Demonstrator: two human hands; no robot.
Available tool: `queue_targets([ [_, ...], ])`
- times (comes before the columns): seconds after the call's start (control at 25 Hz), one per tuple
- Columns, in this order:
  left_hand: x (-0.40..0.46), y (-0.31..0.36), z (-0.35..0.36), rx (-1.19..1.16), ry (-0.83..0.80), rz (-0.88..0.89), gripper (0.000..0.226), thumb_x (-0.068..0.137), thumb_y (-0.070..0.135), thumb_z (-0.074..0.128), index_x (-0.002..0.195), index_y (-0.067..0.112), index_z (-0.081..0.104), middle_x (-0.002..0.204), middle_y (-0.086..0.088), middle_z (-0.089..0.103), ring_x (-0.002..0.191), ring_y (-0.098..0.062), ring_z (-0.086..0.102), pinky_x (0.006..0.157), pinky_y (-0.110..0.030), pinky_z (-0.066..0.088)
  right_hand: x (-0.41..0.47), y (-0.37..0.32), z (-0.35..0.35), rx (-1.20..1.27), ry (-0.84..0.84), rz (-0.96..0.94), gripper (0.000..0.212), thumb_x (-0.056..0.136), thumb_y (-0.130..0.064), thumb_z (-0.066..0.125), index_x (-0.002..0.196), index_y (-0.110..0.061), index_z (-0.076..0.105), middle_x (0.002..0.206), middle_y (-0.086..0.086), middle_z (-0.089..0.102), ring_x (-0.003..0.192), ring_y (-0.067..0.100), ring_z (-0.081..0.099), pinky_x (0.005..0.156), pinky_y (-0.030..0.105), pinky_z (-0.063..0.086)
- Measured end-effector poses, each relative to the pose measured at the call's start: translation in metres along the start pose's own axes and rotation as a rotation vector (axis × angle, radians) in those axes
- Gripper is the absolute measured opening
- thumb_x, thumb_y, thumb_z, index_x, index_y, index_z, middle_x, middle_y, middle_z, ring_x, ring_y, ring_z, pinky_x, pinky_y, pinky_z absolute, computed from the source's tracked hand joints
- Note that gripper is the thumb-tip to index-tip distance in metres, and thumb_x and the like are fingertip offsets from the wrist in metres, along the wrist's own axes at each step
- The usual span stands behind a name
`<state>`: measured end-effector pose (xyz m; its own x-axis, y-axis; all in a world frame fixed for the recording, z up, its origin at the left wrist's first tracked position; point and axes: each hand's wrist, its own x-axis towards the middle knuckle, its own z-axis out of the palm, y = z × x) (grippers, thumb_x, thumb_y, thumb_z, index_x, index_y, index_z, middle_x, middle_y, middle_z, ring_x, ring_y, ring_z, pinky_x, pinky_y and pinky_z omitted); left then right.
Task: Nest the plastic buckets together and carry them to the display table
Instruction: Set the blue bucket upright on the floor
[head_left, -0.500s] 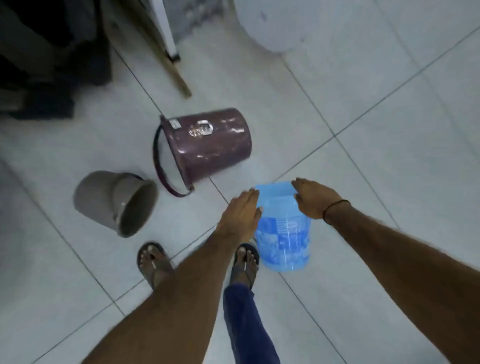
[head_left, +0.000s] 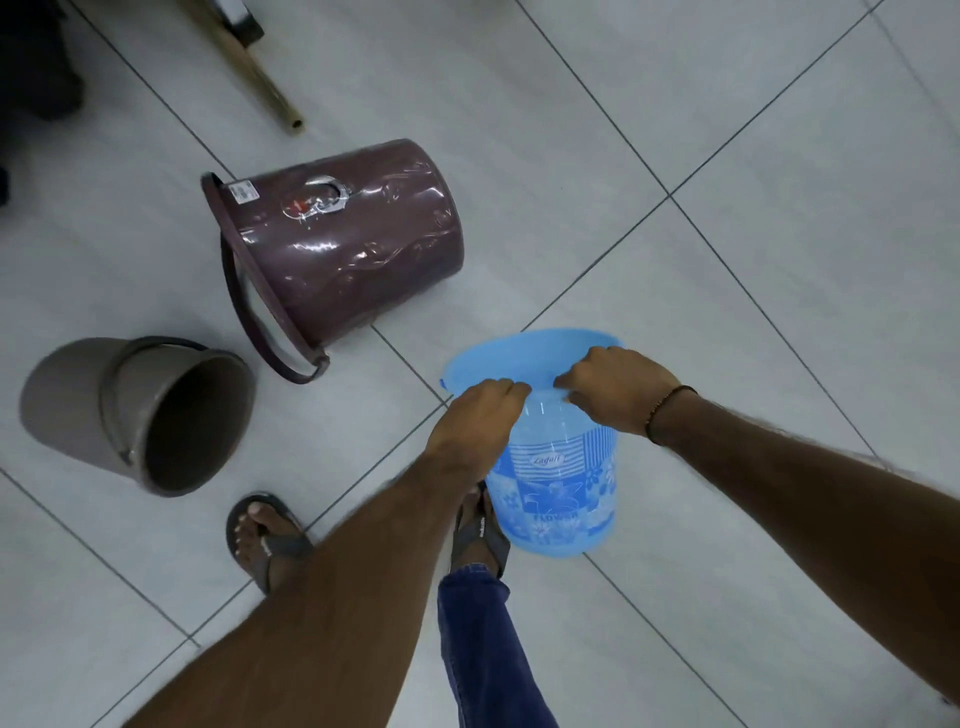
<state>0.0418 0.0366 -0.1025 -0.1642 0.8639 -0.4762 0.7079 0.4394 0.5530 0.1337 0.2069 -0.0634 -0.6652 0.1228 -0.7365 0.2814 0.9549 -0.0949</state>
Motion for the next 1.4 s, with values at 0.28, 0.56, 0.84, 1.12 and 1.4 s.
queue_targets([
  [0.28,-0.052,0.043,-0.026,0.178,-0.025,0.221,0.042,0.07,-0.01,0.069,0.11,0.004,0.067,0.1,-0.014,0.072,0.089,-0.035,0.067,0.078,-0.042,0.057,-0.089,-0.027,-0.002,0.015,0.049,0.09,0.023,0.089,-0.024,0.054,0.105,-0.029,0.07,0.095,0.005,0.071,0.088,0.032,0.067,0.063,0.033,0.044],
  [0.56,-0.064,0.071,0.026,0.467,-0.216,0.483,0.051,0.086,-0.005,0.06,0.135,0.007,0.05,0.126,-0.009,0.066,0.111,-0.032,0.064,0.091,-0.043,0.054,-0.138,-0.042,0.08,0.01,-0.07,0.197,0.019,0.085,-0.015,0.057,0.094,-0.025,0.069,0.083,0.002,0.07,0.072,0.03,0.067,0.054,0.031,0.04],
  [0.84,-0.048,0.074,0.051,0.65,-0.257,0.164,0.043,0.09,0.013,0.063,0.132,0.011,0.052,0.126,-0.008,0.065,0.126,-0.034,0.053,0.118,-0.044,0.029,-0.1,-0.06,0.102,0.148,0.049,0.402,0.027,0.083,-0.004,0.054,0.1,-0.017,0.069,0.091,0.011,0.069,0.082,0.035,0.067,0.063,0.034,0.046],
  [1.12,-0.106,0.014,-0.023,0.733,-0.229,0.381,0.061,0.096,0.006,0.011,0.156,0.001,0.015,0.166,-0.017,0.012,0.154,-0.033,0.009,0.126,-0.047,0.008,-0.1,-0.159,0.054,0.543,0.314,0.473,0.032,0.085,-0.011,0.057,0.116,-0.015,0.06,0.108,0.009,0.069,0.096,0.033,0.065,0.069,0.038,0.053],
  [1.4,-0.181,-0.168,-0.126,0.957,-0.564,0.204,0.055,0.097,0.002,0.047,0.15,0.004,0.034,0.16,-0.015,0.032,0.148,-0.032,0.028,0.123,-0.043,0.025,-0.006,-0.36,0.004,1.422,0.087,0.619,0.048,0.091,-0.017,0.059,0.138,-0.014,0.053,0.137,0.014,0.056,0.13,0.029,0.048,0.111,0.035,0.038],
])
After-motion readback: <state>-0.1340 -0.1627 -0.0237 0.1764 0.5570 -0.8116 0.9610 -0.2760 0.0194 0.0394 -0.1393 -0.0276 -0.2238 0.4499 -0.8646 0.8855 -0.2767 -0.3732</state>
